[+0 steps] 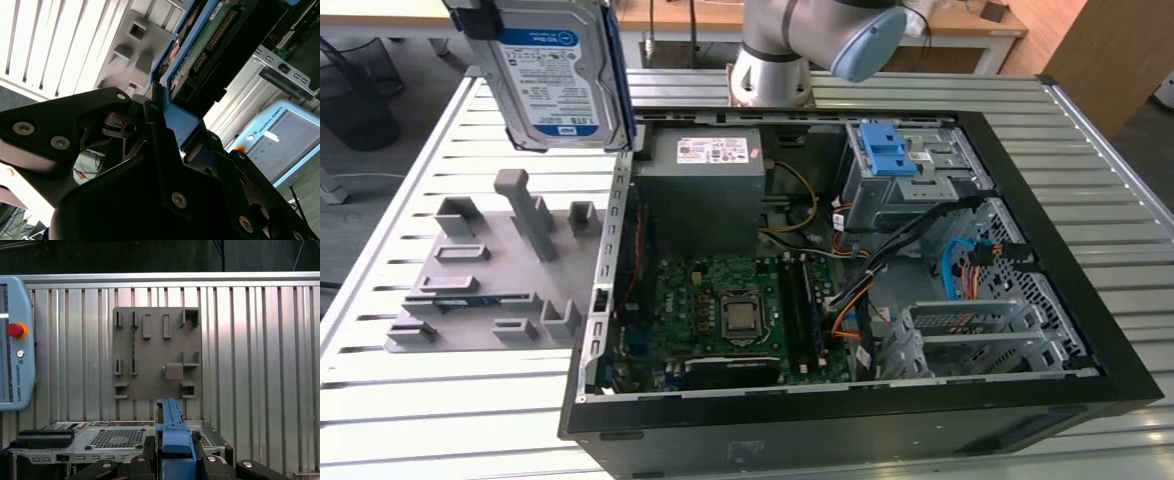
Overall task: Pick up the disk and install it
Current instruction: 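Pick up the disk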
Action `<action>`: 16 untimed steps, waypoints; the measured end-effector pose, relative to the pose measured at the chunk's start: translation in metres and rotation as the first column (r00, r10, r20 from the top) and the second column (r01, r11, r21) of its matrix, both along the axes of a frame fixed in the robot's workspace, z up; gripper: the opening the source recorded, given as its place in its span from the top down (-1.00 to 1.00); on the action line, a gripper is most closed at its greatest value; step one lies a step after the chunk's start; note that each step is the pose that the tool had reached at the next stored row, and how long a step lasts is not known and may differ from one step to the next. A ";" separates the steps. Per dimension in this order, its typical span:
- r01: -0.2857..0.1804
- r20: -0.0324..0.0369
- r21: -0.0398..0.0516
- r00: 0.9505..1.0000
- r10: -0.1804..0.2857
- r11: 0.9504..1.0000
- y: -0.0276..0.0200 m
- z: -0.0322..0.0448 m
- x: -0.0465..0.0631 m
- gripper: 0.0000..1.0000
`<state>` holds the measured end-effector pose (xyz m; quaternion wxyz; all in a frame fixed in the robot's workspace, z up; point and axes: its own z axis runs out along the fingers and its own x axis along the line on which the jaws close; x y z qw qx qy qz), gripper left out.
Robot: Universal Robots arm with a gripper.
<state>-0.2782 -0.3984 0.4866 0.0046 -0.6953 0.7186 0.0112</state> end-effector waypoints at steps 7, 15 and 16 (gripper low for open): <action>0.000 0.000 0.000 1.000 0.000 1.000 -0.0004 -0.0001 0.013 0.27; 0.000 0.000 0.000 1.000 0.000 1.000 -0.0006 -0.0002 0.026 0.27; 0.000 0.000 0.000 1.000 0.000 1.000 -0.0006 -0.0002 0.027 0.27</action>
